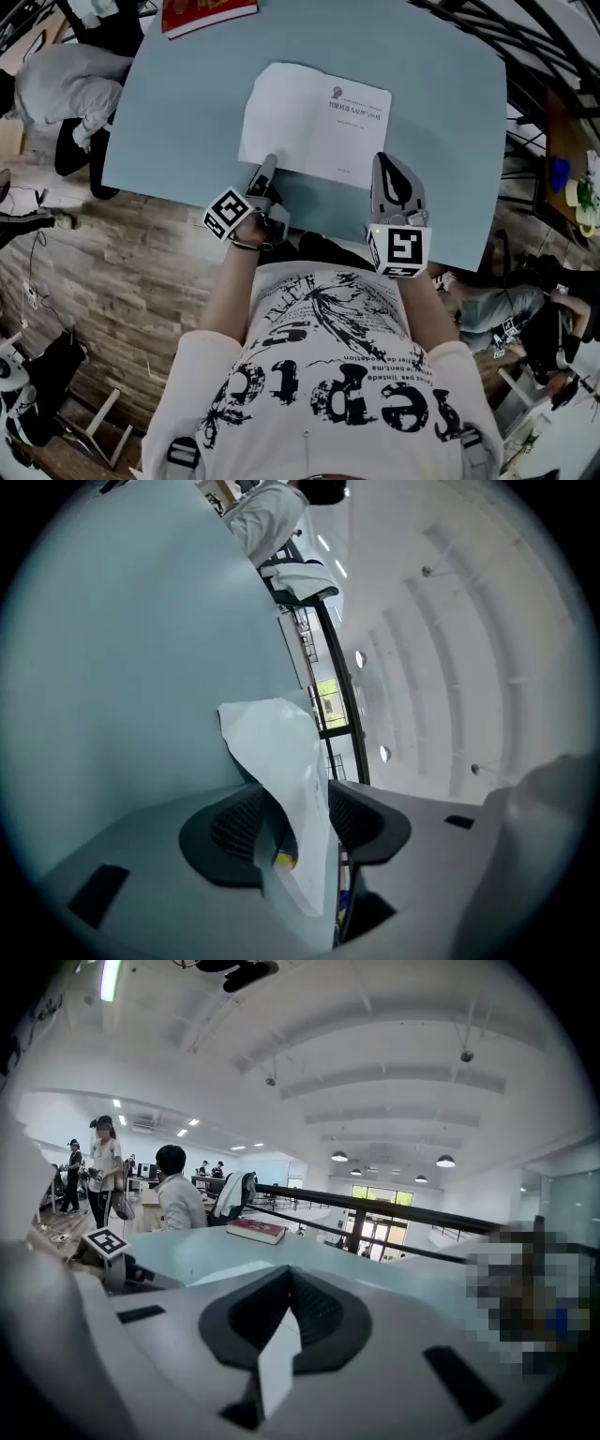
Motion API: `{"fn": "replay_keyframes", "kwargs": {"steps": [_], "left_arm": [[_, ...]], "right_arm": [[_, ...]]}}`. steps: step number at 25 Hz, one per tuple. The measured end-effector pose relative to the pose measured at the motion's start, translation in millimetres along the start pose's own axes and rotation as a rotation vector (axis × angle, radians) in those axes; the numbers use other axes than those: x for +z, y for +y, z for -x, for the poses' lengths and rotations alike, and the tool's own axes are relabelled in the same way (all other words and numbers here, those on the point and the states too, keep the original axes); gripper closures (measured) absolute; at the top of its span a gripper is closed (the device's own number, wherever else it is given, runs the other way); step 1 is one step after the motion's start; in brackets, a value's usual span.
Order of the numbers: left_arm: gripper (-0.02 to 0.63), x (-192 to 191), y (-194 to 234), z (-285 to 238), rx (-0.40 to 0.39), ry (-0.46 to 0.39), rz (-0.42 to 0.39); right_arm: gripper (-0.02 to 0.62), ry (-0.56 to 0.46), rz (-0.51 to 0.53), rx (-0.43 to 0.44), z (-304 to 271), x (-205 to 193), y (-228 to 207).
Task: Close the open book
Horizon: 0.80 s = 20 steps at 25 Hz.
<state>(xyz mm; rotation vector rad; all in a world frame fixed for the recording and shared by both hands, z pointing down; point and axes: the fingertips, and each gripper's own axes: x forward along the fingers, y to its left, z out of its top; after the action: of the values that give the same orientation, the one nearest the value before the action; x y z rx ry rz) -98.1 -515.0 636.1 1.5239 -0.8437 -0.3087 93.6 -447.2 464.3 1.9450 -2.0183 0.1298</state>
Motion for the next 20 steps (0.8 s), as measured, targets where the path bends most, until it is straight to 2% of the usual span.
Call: {"fn": "replay_keyframes", "kwargs": {"steps": [3, 6, 7, 9, 12, 16, 20], "left_arm": [[0.394, 9, 3, -4, -0.018, -0.038, 0.081], [0.408, 9, 5, -8, -0.031, -0.045, 0.106], [0.428, 8, 5, -9, -0.030, -0.044, 0.108], [0.509, 8, 7, -9, -0.030, -0.053, 0.121], [0.528, 8, 3, -7, -0.069, -0.075, 0.144], [0.548, 3, -19, -7, -0.141, -0.056, 0.062], [0.558, -8, -45, -8, -0.176, 0.004, -0.083]], "right_arm": [[0.584, 0.002, 0.011, -0.016, 1, -1, -8], [0.584, 0.013, -0.011, -0.031, 3, -4, -16], [0.584, 0.016, -0.019, -0.034, 4, -5, -18], [0.584, 0.016, -0.024, -0.038, 5, -5, -20], [0.584, 0.010, -0.017, -0.045, 7, -3, -24], [0.584, 0.005, -0.020, -0.058, 13, -5, -30], [0.584, 0.001, -0.024, -0.067, 21, -6, -35]]}}
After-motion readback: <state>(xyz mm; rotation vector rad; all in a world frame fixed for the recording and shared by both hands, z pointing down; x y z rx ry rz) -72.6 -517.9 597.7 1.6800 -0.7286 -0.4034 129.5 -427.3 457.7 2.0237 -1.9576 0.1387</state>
